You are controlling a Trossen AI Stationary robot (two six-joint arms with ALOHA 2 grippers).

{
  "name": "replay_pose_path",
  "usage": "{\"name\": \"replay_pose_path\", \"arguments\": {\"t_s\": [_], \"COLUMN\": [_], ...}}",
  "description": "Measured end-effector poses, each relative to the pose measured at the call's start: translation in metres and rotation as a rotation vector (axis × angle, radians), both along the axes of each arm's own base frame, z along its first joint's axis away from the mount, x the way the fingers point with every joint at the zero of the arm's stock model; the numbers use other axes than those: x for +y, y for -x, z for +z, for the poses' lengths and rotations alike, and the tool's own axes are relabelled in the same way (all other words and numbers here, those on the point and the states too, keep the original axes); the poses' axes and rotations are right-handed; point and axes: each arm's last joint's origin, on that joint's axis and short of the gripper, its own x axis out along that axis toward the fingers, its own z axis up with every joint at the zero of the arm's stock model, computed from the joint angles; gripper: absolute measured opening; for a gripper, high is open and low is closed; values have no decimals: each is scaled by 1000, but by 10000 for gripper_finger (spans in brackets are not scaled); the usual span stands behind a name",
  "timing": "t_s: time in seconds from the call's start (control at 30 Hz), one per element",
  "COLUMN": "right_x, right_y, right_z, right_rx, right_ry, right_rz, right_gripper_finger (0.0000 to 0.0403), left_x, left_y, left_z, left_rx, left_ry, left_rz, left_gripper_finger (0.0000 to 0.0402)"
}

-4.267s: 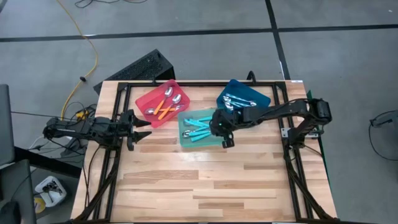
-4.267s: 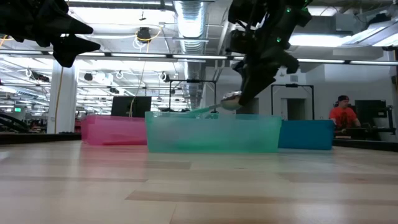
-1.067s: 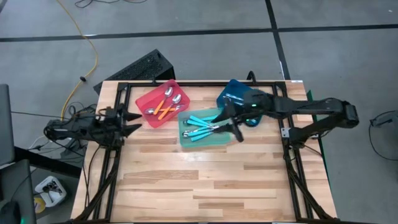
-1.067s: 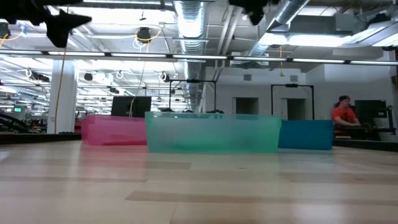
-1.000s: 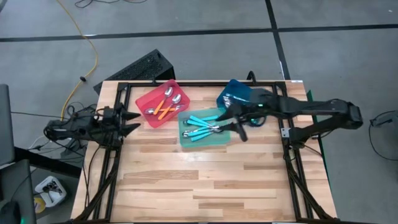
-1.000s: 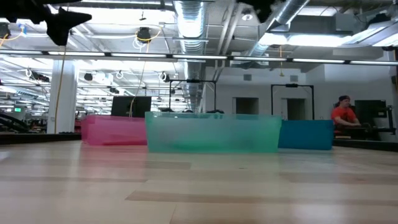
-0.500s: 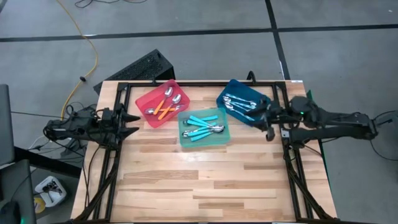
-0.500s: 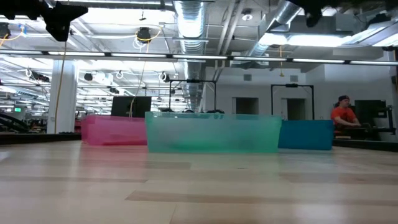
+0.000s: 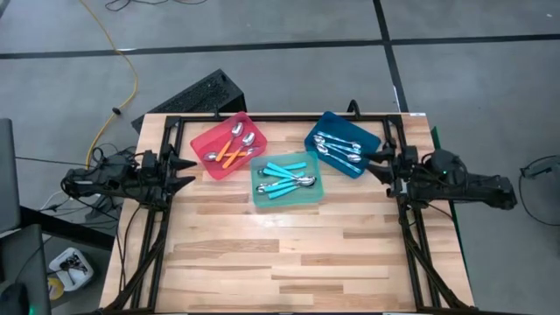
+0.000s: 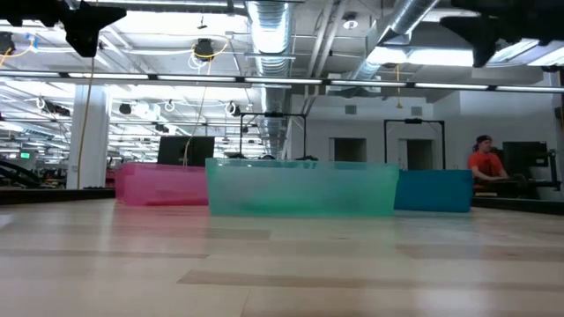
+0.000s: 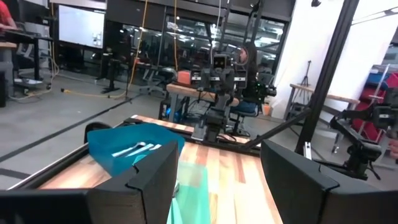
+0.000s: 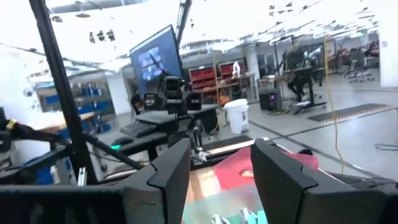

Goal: Sort silverware by color (type)
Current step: Return to Home Position

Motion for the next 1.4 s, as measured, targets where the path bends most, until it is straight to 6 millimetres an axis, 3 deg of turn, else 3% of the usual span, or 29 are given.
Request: {"name": "replay_pose_path", "arguments": {"t_s": [0.13, 0.37, 0.63, 1.0, 1.4], "right_x": [-1, -5, -7, -7, -7], "right_y": [9, -1, -10, -11, -11], "right_z": [-19, -46, -80, -85, -89], "right_rx": [-37, 27, 54, 117, 148], "right_ry": [-8, -62, -91, -67, -64], "right_rz": [-48, -147, -176, -176, -177], "right_gripper_finger": [189, 189, 189, 189, 189], "left_x": [0, 0, -2, -4, -6], "left_y": [0, -1, -13, -33, -42], "left_z": [0, -2, -21, -65, -91], "left_rx": [-1, 5, 21, 61, 34], "left_ry": [6, 22, 21, 7, 27], "left_rz": [-12, -14, -16, -6, -26], "left_gripper_finger": [214, 214, 214, 214, 214]}}
